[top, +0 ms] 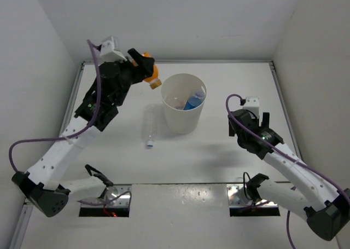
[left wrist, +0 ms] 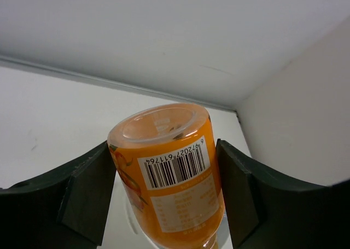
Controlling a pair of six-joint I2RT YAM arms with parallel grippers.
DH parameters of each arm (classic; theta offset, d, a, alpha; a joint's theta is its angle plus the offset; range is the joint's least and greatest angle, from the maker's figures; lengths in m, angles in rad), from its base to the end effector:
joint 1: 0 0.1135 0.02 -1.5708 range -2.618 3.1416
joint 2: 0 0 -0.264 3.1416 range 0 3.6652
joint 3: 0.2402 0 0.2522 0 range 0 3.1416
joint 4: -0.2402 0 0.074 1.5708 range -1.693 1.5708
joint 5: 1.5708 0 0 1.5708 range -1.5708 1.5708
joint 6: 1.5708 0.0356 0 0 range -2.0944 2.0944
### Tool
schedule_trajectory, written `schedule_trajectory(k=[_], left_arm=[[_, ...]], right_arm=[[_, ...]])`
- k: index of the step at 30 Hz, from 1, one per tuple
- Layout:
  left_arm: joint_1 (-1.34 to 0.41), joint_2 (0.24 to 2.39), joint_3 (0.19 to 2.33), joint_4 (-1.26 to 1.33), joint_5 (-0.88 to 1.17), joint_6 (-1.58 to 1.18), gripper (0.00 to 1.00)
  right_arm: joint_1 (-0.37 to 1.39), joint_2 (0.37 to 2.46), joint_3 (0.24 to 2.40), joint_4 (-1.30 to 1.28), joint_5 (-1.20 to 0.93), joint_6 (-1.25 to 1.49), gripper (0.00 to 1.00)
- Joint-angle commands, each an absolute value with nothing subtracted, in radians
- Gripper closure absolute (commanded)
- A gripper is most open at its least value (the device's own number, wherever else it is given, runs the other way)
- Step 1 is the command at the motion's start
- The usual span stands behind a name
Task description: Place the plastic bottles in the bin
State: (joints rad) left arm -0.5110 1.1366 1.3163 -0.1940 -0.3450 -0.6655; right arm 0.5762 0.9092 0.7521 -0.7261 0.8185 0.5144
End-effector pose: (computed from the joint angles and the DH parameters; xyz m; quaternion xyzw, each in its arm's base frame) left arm 0.2211 -0.1102 0.4543 -0.1743 0.6902 -0.2821 0.6432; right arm 0.1580 0.0717 0.2667 0.1074 0.8675 -0.1599 0.4587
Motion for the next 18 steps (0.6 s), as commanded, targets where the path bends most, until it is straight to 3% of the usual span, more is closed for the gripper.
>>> schedule_trajectory(k=[1, 9, 18], left_arm=[[-0.645, 1.236, 1.382, -0.127, -0.373, -0.594, 0.39], [-0.871, 1.377, 1.465, -0.095, -0.543, -0.411, 0.35], [-0.876, 1.434, 1.428, -0.095, -0.638, -0.377, 0.28]], right_arm=[[0.571, 0.891, 0.775, -0.695, 0.816, 0.500, 0.00], [0.571, 0.891, 0.775, -0.695, 0.807, 0.500, 0.00], [0.571, 0.891, 0.775, -0.695, 0.798, 0.500, 0.00]])
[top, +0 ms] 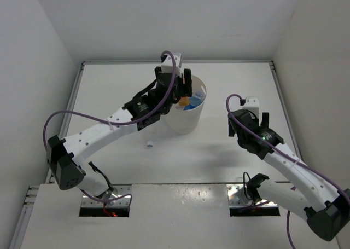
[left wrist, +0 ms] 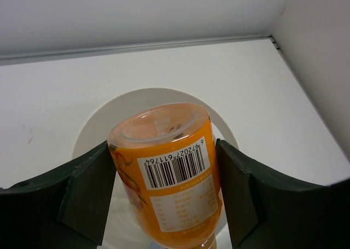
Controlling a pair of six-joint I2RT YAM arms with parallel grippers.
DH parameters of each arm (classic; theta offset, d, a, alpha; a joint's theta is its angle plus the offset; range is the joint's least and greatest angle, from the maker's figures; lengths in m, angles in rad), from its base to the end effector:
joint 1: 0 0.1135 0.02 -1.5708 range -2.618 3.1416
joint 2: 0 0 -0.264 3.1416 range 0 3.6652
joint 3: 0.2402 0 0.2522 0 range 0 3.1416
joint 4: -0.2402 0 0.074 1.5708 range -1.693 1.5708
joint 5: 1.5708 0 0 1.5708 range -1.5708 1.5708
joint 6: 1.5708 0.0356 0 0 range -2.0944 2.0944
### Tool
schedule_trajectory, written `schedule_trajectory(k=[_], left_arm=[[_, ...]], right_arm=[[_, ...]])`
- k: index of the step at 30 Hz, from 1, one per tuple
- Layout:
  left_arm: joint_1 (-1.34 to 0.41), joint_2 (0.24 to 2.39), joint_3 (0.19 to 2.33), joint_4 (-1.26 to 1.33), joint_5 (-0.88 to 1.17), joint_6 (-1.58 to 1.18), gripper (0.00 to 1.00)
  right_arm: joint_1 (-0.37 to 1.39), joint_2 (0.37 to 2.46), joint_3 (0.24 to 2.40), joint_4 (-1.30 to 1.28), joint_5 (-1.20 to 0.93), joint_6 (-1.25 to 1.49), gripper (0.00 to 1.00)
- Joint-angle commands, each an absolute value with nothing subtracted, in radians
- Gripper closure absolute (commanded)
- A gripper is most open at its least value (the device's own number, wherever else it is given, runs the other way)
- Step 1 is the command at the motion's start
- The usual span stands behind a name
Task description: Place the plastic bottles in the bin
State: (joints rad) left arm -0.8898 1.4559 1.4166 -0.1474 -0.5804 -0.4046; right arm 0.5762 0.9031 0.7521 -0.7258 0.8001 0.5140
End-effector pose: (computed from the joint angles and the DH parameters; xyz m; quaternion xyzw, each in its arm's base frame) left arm 0.2285 -0.2510 0.4068 0.0000 0.7600 -0.1929 0.6206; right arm 0.1572 0.0717 0.2673 0.1055 0.8698 -0.1508 0.4577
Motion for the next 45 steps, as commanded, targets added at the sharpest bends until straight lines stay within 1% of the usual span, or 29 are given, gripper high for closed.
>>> schedule_trajectory(k=[1, 3, 4, 7, 8, 10, 13, 14, 16, 17, 19, 20, 21, 22, 23, 25, 28, 29, 32, 33, 35, 36, 37, 39, 45], left_arm=[[-0.876, 1.434, 1.428, -0.095, -0.638, -0.377, 0.27], [-0.853, 1.445, 1.428, -0.095, -0.623, -0.368, 0.27], [-0.853, 1.454, 1.437, -0.095, -0.623, -0.368, 0.24], [-0.853, 1.482, 1.469, -0.139, -0.623, -0.359, 0.13], [-0.853, 1.482, 1.479, -0.140, -0.623, -0.359, 0.03], [-0.853, 1.482, 1.479, -0.140, -0.623, -0.359, 0.00], [-0.844, 1.470, 1.488, -0.161, -0.670, -0.359, 0.00], [-0.844, 1.439, 1.488, -0.161, -0.733, -0.359, 0.00], [-0.800, 1.389, 1.488, -0.204, -0.794, -0.382, 0.00], [-0.776, 1.356, 1.468, -0.204, -0.807, -0.414, 0.00], [-0.723, 1.228, 1.363, -0.204, -0.776, -0.439, 0.00], [-0.656, 1.182, 1.312, -0.177, -0.743, -0.439, 0.00], [-0.619, 1.137, 1.207, -0.163, -0.659, -0.439, 0.00], [-0.583, 1.068, 1.157, -0.163, -0.617, -0.439, 0.00], [-0.539, 1.045, 1.073, -0.150, -0.585, -0.439, 0.00], [-0.520, 1.000, 0.975, -0.159, -0.546, -0.439, 0.00], [-0.456, 0.991, 0.899, -0.192, -0.476, -0.486, 0.00], [-0.436, 1.006, 0.855, -0.192, -0.410, -0.527, 0.00], [-0.367, 1.058, 0.810, -0.147, -0.281, -0.554, 0.00], [-0.350, 1.115, 0.810, -0.147, -0.190, -0.554, 0.00], [-0.295, 1.178, 0.810, -0.105, -0.079, -0.554, 0.00], [-0.276, 1.240, 0.810, -0.104, 0.043, -0.545, 0.00], [-0.262, 1.268, 0.819, -0.095, 0.085, -0.545, 0.00], [-0.241, 1.319, 0.819, -0.095, 0.150, -0.534, 0.00], [-0.241, 1.338, 0.790, -0.046, 0.172, -0.470, 0.00]], right_arm=[[0.571, 0.891, 0.775, -0.695, 0.798, 0.500, 0.00], [0.571, 0.891, 0.775, -0.695, 0.798, 0.500, 0.00], [0.571, 0.891, 0.775, -0.695, 0.798, 0.500, 0.00], [0.571, 0.891, 0.775, -0.695, 0.798, 0.500, 0.00], [0.571, 0.891, 0.775, -0.695, 0.798, 0.500, 0.00], [0.571, 0.891, 0.775, -0.695, 0.798, 0.500, 0.00], [0.571, 0.882, 0.775, -0.695, 0.798, 0.500, 0.00], [0.571, 0.882, 0.775, -0.695, 0.798, 0.500, 0.00], [0.571, 0.882, 0.775, -0.695, 0.798, 0.500, 0.00], [0.571, 0.882, 0.775, -0.695, 0.798, 0.500, 0.00], [0.571, 0.882, 0.775, -0.695, 0.789, 0.500, 0.00], [0.571, 0.882, 0.775, -0.695, 0.788, 0.500, 0.00], [0.571, 0.882, 0.775, -0.695, 0.788, 0.500, 0.00], [0.571, 0.882, 0.775, -0.695, 0.788, 0.500, 0.00], [0.571, 0.882, 0.775, -0.695, 0.788, 0.489, 0.00], [0.571, 0.882, 0.775, -0.686, 0.788, 0.489, 0.00], [0.571, 0.873, 0.775, -0.686, 0.788, 0.489, 0.00], [0.571, 0.873, 0.775, -0.686, 0.788, 0.489, 0.00], [0.571, 0.873, 0.775, -0.686, 0.779, 0.489, 0.00], [0.571, 0.873, 0.775, -0.686, 0.779, 0.489, 0.00], [0.571, 0.873, 0.775, -0.686, 0.779, 0.489, 0.00], [0.571, 0.873, 0.775, -0.686, 0.779, 0.489, 0.00], [0.571, 0.873, 0.775, -0.686, 0.769, 0.489, 0.00], [0.571, 0.873, 0.775, -0.686, 0.769, 0.489, 0.00], [0.580, 0.873, 0.775, -0.686, 0.769, 0.480, 0.00]])
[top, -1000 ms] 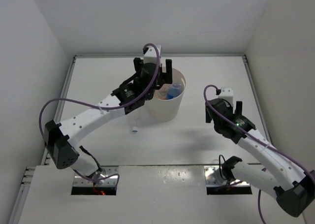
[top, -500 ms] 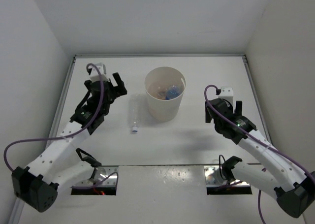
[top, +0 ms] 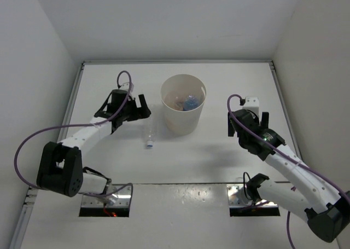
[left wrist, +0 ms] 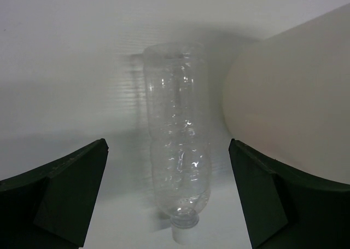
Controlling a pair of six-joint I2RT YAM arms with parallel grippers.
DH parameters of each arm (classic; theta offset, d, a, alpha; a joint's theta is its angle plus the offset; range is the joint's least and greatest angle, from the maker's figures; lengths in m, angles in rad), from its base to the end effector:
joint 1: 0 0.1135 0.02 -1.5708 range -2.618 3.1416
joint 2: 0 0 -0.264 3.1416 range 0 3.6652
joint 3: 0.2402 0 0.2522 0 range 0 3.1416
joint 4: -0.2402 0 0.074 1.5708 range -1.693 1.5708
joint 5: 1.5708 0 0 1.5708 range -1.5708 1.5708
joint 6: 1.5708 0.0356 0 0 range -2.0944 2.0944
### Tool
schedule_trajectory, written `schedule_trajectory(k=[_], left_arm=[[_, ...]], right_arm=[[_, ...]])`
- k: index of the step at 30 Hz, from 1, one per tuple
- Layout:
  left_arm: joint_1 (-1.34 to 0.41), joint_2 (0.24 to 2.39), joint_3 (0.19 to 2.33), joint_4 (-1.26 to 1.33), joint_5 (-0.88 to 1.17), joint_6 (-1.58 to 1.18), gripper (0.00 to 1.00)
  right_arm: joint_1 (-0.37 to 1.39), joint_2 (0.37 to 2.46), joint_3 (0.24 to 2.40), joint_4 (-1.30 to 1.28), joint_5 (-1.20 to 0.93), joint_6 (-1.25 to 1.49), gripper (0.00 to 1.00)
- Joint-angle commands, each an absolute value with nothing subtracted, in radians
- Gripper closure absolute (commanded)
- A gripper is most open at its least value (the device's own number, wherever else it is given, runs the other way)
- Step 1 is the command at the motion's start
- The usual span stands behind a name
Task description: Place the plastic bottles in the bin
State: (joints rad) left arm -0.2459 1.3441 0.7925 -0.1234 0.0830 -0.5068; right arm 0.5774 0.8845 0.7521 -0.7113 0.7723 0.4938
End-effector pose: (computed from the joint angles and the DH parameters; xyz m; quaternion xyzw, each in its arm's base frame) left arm 0.2769 -0.0725 0.2251 -0.0993 0.8953 -0.1938 0.3887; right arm 0.1557 0.0718 0.2705 0.0976 0.8707 -0.1346 0.4629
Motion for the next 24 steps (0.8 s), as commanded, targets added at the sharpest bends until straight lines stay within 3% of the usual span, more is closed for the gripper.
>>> schedule_trajectory(k=[1, 18, 24], left_arm=[[-0.241, 1.347, 0.790, -0.046, 0.196, -0.456, 0.00], [-0.298, 1.543, 0.761, -0.058, 0.236, -0.394, 0.00], [-0.298, 1.595, 0.791, -0.086, 0.265, -0.367, 0.17]], right_arm=[[0.580, 0.873, 0.775, -0.686, 0.769, 0.480, 0.00], [0.580, 0.873, 0.765, -0.686, 0.750, 0.471, 0.00], [0.580, 0.873, 0.765, -0.686, 0.750, 0.471, 0.00]])
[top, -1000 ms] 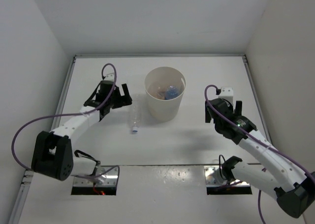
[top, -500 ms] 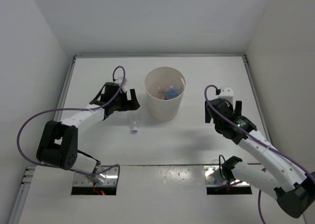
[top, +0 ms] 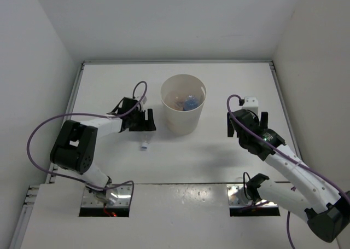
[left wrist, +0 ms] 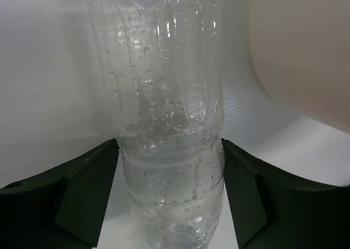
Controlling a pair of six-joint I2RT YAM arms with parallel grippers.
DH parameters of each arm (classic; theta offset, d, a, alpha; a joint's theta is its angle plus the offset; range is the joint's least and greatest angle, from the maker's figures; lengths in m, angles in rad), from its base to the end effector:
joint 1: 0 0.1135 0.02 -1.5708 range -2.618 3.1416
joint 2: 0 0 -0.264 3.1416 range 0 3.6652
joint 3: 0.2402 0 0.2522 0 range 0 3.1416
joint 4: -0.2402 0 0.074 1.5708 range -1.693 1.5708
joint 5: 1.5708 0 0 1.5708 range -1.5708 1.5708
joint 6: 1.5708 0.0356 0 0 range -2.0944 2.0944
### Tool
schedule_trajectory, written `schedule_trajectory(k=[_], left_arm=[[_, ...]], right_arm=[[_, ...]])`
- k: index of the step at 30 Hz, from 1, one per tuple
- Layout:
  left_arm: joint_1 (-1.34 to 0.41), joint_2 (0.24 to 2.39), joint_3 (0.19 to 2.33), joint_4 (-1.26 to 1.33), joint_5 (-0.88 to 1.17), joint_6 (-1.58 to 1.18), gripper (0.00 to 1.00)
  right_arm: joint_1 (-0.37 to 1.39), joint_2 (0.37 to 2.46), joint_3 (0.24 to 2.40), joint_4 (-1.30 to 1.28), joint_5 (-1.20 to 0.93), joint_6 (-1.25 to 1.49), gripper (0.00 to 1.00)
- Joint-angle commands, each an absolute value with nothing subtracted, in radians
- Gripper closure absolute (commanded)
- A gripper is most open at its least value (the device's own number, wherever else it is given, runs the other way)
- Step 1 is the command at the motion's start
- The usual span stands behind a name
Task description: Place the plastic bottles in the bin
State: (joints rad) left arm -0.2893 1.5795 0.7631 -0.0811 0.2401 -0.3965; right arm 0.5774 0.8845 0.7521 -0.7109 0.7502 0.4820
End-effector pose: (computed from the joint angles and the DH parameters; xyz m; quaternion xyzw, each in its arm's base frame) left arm 0.2865 -0.0941 0.1552 -0.0107 0.9378 -0.2167 0.2708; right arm 0.1557 0.0724 0.2701 0.0887 0.8748 -0.1282 0.4587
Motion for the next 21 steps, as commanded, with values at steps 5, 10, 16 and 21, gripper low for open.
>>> schedule_trajectory(k=[5, 10, 16, 21], left_arm=[[-0.298, 1.559, 0.801, -0.135, 0.233, -0.356, 0.32], [-0.298, 1.395, 0.770, -0.153, 0.111, -0.386, 0.41], [-0.259, 1.120, 0.826, -0.153, -0.006, -0.584, 0.41], [-0.322, 1.092, 1.037, -0.152, -0.029, -0.683, 0.41]], right_arm=[[0.580, 0.873, 0.765, -0.686, 0.750, 0.471, 0.00], [0.580, 0.873, 0.765, -0.676, 0.750, 0.471, 0.00], [0.580, 0.873, 0.765, -0.676, 0.750, 0.471, 0.00], [0.580, 0.864, 0.765, -0.676, 0.750, 0.471, 0.00]])
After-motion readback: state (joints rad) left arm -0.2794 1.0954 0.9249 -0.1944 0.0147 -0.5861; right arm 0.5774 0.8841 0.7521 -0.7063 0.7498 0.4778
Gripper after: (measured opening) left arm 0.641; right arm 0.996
